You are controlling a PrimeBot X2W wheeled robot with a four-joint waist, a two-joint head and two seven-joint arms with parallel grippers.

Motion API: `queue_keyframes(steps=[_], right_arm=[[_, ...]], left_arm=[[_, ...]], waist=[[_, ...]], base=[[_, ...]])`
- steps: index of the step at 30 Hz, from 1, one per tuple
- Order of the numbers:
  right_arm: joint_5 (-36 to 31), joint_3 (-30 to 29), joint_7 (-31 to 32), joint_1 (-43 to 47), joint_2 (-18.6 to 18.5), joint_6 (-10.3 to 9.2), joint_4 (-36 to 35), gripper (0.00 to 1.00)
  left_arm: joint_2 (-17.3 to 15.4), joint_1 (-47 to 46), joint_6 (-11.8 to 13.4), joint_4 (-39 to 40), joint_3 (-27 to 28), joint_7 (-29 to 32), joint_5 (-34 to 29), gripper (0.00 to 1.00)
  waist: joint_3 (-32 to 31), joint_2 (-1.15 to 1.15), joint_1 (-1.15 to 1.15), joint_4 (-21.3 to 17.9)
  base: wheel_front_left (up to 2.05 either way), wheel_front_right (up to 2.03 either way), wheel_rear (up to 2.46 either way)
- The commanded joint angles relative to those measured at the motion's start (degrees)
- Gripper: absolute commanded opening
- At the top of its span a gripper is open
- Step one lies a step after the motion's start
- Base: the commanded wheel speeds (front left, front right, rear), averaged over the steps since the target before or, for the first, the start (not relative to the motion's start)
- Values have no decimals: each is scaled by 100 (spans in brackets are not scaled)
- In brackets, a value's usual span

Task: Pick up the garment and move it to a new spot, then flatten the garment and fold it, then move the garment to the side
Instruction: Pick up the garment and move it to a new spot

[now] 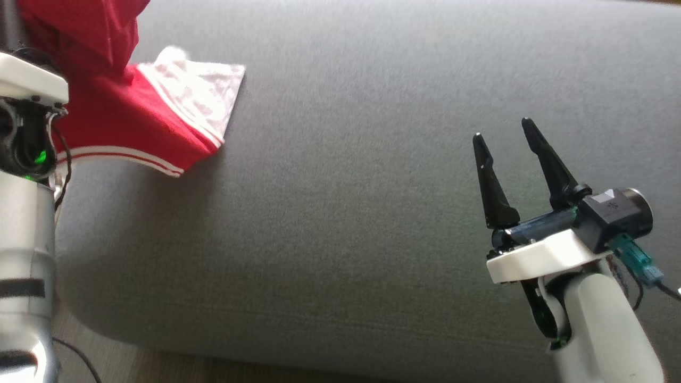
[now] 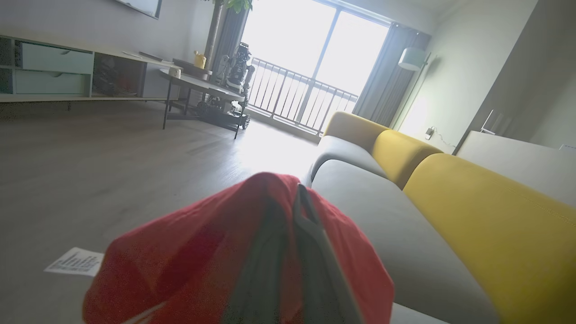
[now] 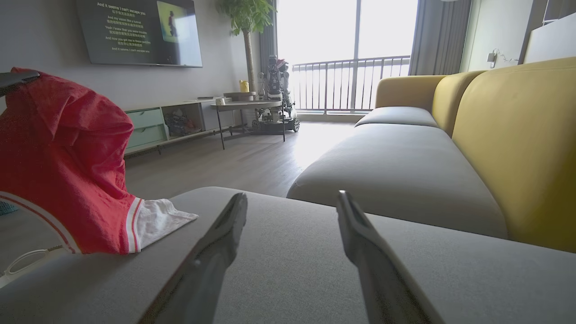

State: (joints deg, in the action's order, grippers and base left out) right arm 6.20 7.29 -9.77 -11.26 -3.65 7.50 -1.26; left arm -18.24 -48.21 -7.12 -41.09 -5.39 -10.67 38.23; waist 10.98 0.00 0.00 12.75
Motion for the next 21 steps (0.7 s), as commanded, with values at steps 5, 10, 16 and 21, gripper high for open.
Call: queue_keyframes(steps=[5,10,16,21], right_arm=[[180,108,-135,-6,77,-1,-76,100],[265,107,-198,43,77,-1,-13,100],[291,95,-232,-5,77,-1,-13,100],[318,93,-228,-153,77,-1,-36,100]], left_arm=[[-183,231,159,1344,50,254,128,0],[88,682,449,2601,-141,651,207,0],[313,1033,627,3538,-633,1041,47,0],[539,1211,758,3993,-1038,1144,-152,0]], waist=[[-457,0,0,-243],[-577,0,0,-464],[-547,0,0,-768],[-360,0,0,-1216]], base=[[0,0,0],[0,0,0],[0,0,0],[0,0,0]])
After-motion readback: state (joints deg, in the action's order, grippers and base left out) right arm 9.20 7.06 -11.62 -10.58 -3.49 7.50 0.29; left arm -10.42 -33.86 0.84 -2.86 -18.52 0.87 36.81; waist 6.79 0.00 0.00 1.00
